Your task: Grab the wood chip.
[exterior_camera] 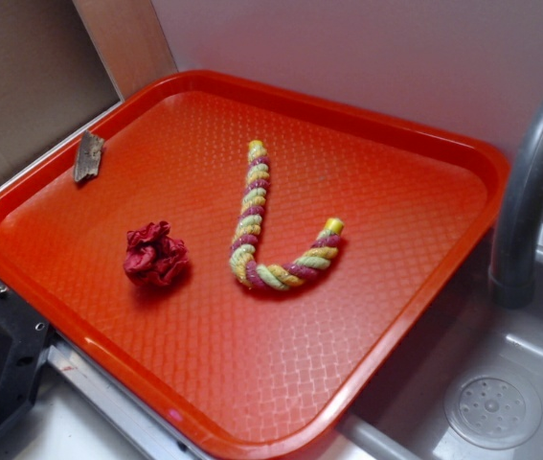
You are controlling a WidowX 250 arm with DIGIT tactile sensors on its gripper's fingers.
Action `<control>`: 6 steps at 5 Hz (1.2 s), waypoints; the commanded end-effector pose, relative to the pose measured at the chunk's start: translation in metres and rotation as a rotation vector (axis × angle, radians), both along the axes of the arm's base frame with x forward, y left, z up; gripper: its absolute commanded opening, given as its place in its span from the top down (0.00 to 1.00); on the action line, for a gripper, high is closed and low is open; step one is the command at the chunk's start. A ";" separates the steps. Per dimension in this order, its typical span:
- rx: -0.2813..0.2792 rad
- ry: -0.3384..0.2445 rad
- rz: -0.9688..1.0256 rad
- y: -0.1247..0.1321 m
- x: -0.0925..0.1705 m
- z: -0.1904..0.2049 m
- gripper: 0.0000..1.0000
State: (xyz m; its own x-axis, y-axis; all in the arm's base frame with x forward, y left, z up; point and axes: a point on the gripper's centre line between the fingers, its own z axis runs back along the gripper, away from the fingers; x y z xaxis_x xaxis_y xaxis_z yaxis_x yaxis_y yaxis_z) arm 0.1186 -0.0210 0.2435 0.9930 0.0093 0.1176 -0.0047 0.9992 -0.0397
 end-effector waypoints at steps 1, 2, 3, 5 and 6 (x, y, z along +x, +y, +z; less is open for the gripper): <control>0.000 0.000 0.000 0.000 0.000 0.000 0.00; 0.051 0.039 0.235 0.025 0.043 -0.048 0.00; 0.018 0.012 0.315 0.046 0.062 -0.072 0.00; -0.008 -0.112 0.586 0.097 0.069 -0.121 0.00; 0.003 -0.088 0.681 0.129 0.069 -0.145 0.00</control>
State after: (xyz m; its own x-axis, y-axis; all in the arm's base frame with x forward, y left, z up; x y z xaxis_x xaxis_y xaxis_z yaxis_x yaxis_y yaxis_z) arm 0.1881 0.1013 0.0886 0.7533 0.6368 0.1647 -0.6368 0.7687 -0.0596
